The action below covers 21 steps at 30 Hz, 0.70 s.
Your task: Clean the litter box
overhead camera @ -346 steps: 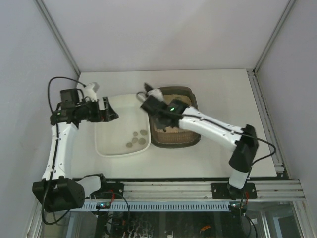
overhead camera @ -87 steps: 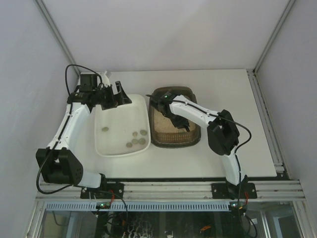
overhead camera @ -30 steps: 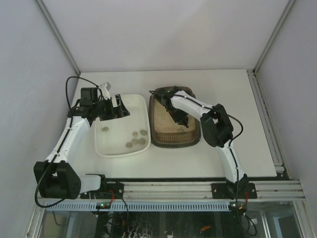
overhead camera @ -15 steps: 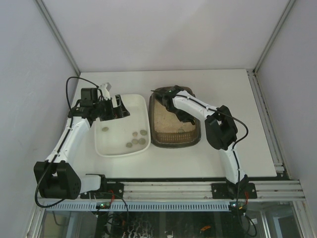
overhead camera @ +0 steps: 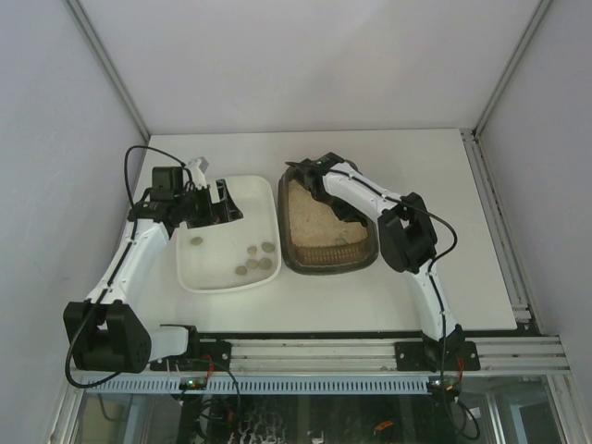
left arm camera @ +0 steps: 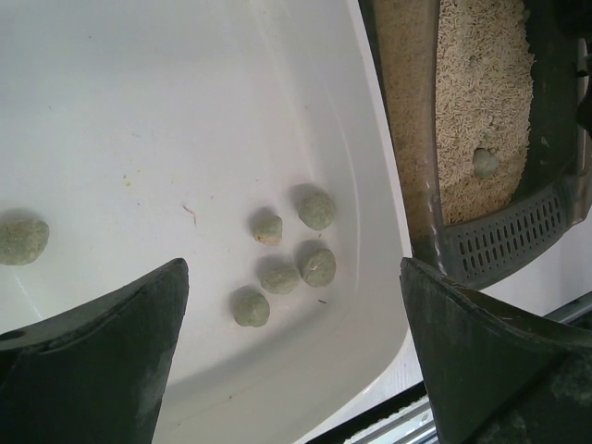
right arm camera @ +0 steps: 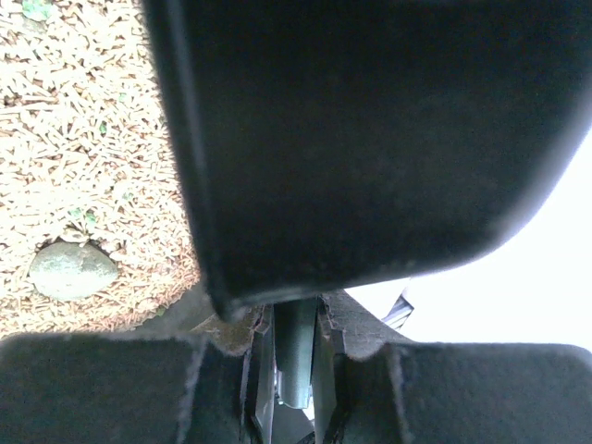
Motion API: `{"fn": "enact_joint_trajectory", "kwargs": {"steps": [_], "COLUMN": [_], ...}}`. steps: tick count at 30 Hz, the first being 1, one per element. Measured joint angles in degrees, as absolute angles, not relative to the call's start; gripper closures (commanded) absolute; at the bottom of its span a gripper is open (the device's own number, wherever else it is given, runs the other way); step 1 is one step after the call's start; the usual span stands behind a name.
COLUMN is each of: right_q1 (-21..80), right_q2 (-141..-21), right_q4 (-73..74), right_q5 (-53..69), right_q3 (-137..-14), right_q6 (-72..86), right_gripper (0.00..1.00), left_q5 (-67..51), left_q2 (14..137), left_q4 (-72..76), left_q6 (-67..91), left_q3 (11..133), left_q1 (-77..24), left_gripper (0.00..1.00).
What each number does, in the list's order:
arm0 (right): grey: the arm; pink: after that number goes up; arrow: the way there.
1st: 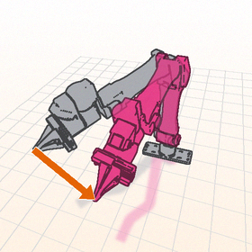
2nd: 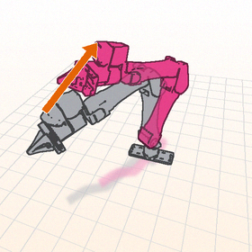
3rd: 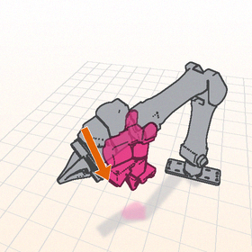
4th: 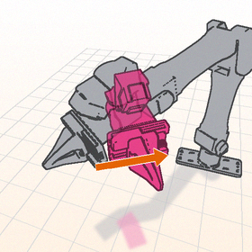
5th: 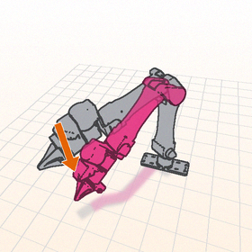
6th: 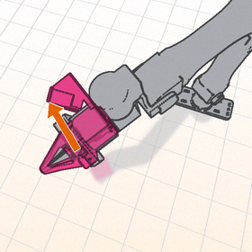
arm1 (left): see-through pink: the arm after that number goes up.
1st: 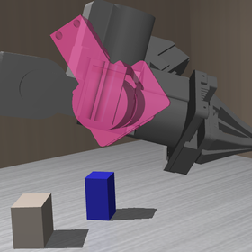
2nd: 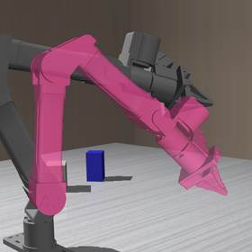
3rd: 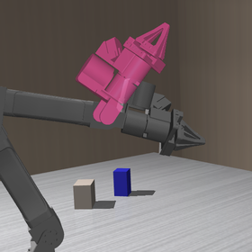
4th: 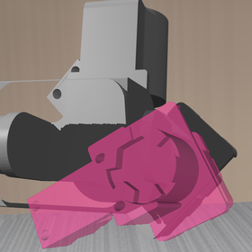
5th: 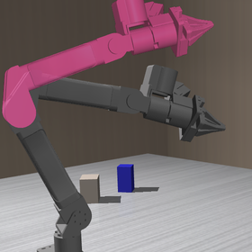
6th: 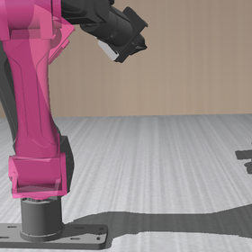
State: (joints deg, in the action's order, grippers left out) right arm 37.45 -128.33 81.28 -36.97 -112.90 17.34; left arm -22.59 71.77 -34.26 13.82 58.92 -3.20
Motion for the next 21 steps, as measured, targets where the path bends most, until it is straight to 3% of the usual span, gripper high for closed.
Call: {"fn": "enact_joint_trajectory", "kwargs": {"steps": [21], "right_q1": [36.95], "right_q2": [-134.15], "right_q4": [87.61], "right_q5": [-35.51], "right_q3": [-121.3], "right_q6": [11.46], "right_gripper": [1.0], "left_q5": [-22.59], "left_q2": [72.01], "left_q4": [-33.87], "left_q6": [13.76], "left_q3": [58.92], "left_q1": [-3.2], "left_gripper": [0.01]}}
